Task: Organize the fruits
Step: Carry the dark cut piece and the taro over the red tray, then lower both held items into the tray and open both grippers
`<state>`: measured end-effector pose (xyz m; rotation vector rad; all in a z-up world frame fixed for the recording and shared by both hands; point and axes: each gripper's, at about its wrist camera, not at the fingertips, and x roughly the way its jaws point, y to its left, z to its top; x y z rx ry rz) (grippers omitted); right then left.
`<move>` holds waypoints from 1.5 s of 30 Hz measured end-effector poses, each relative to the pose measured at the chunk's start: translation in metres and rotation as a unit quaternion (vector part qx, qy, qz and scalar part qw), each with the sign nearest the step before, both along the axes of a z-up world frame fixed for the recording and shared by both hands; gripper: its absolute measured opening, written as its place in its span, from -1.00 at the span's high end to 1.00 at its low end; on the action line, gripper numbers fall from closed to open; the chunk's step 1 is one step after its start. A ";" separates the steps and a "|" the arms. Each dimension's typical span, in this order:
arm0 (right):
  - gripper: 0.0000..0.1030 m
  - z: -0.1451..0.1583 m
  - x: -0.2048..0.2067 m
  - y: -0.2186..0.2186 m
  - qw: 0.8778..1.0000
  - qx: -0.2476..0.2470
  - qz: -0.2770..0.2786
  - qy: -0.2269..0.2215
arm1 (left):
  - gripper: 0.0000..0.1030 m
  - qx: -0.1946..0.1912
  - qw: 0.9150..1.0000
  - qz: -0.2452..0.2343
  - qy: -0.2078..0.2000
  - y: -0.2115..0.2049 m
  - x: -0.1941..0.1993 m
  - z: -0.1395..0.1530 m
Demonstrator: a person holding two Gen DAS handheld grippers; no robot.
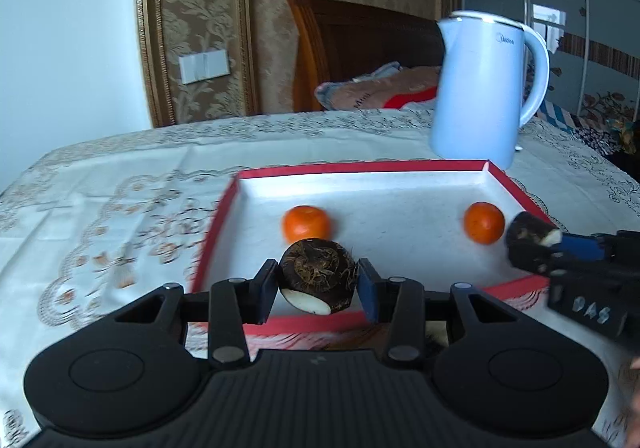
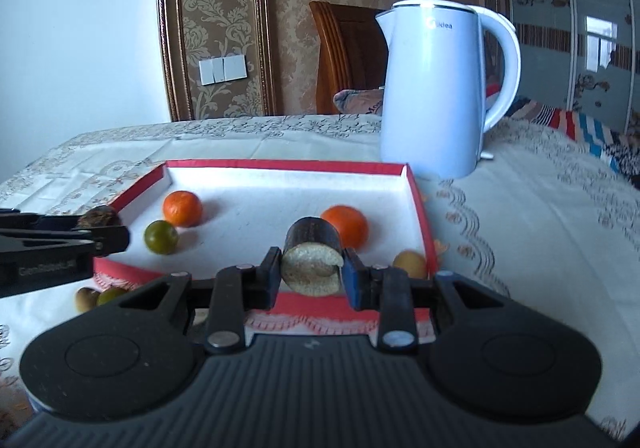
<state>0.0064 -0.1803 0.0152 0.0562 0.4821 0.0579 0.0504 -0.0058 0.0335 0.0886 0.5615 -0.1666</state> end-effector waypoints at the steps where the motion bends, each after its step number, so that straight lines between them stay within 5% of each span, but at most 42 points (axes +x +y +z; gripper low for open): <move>1: 0.41 -0.001 0.004 0.000 1.000 -0.002 0.000 0.002 | 0.21 0.004 1.000 -0.001 0.001 -0.005 0.004 -0.001; 10: 0.40 -0.013 0.040 0.003 0.999 -0.011 -0.001 0.036 | 0.21 0.029 0.999 -0.005 0.017 -0.035 0.031 -0.017; 24: 0.40 -0.027 0.071 0.010 0.998 -0.042 -0.022 0.048 | 0.21 0.049 0.998 0.019 -0.015 -0.052 0.051 -0.023; 40: 0.40 -0.029 0.097 -0.007 0.997 0.005 -0.036 0.063 | 0.18 0.061 0.997 0.036 -0.017 -0.060 0.073 -0.028; 45: 0.39 -0.028 0.095 -0.009 0.998 0.010 -0.033 0.061 | -0.17 0.062 0.997 0.040 -0.017 -0.059 0.071 -0.028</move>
